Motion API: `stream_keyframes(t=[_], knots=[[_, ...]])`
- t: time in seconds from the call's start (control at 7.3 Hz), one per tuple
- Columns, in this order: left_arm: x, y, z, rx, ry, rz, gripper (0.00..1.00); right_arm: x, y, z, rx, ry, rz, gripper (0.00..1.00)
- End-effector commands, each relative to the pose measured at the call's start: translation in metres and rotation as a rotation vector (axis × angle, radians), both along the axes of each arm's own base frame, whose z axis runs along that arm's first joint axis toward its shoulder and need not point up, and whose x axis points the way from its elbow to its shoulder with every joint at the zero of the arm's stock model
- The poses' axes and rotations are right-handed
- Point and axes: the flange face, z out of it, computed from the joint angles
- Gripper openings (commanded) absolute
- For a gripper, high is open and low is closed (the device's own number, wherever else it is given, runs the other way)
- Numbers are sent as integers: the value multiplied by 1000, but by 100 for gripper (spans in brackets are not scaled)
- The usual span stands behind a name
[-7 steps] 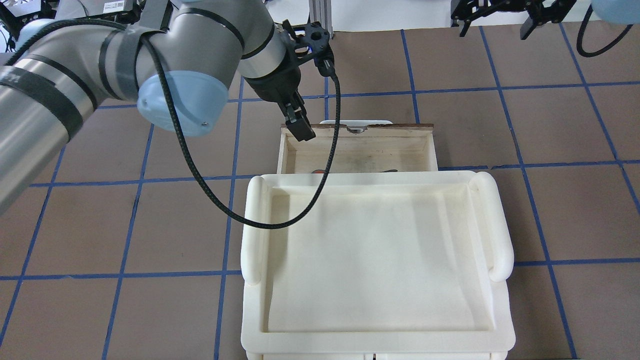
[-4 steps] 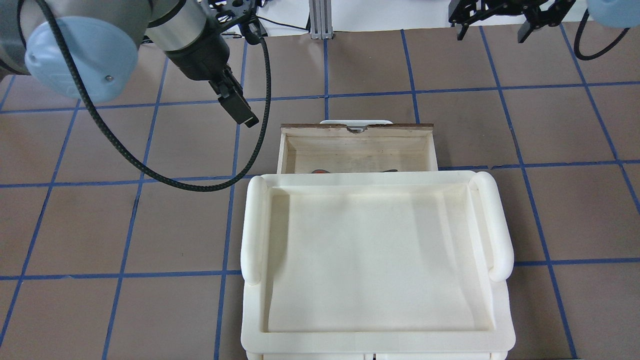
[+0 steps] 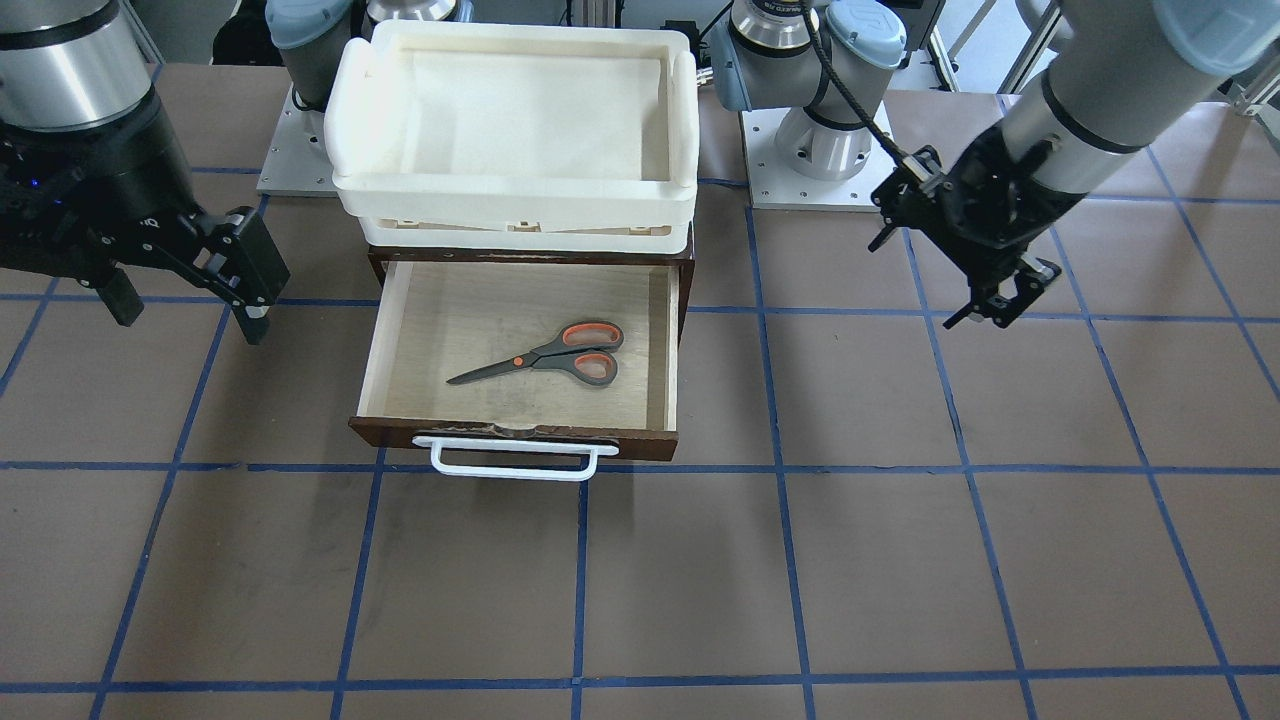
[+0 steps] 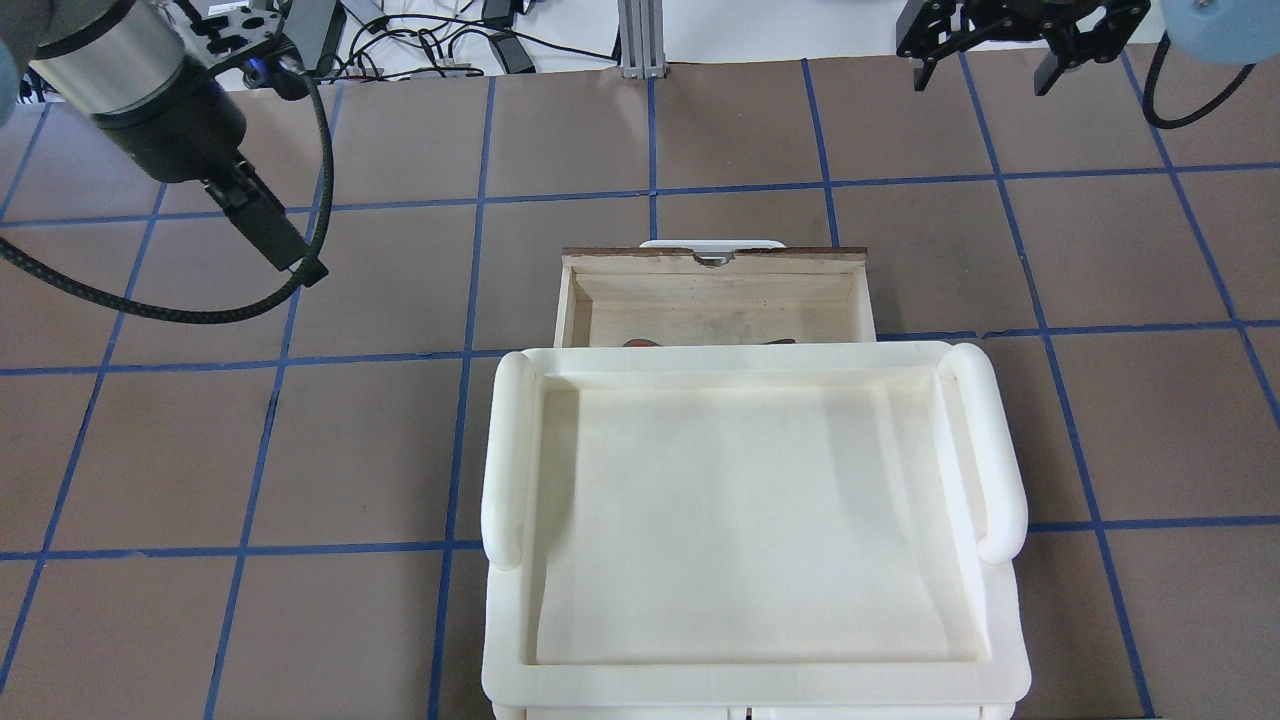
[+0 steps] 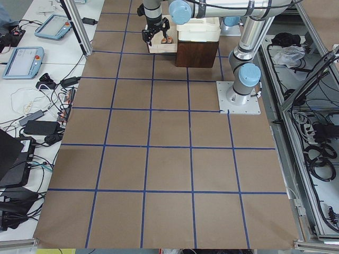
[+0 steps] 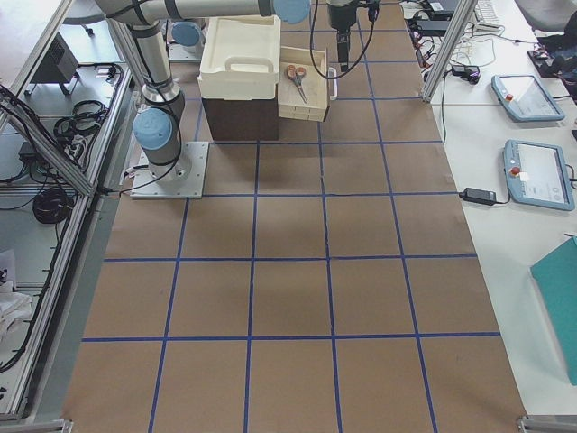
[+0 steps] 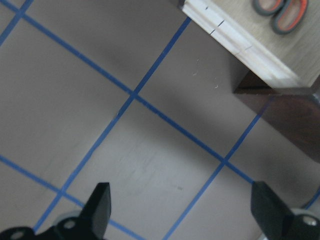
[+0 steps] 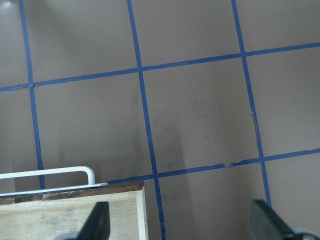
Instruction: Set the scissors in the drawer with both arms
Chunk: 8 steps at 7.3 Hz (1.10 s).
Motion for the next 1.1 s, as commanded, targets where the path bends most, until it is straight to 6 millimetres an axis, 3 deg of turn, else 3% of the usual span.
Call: stream_keyframes(t=[0.0, 0.14, 0.27, 0.41, 0.68, 0.96], knots=[[45, -14, -11, 29, -75, 540, 100, 1, 2, -15, 27, -11, -9, 100], [6, -18, -2, -20, -104, 624, 100, 2, 4, -22, 41, -10, -8, 100], [-42, -10, 5, -53, -187, 577, 100, 2, 3, -21, 34, -9, -8, 100], [-77, 1, 16, -69, -186, 658, 100, 1, 5, -16, 23, -6, -9, 100], [-105, 23, 37, -79, -131, 746, 100, -1, 25, 11, -20, 9, -4, 100], [-105, 27, 39, -71, -130, 772, 100, 0, 26, 8, -13, 11, 2, 100]])
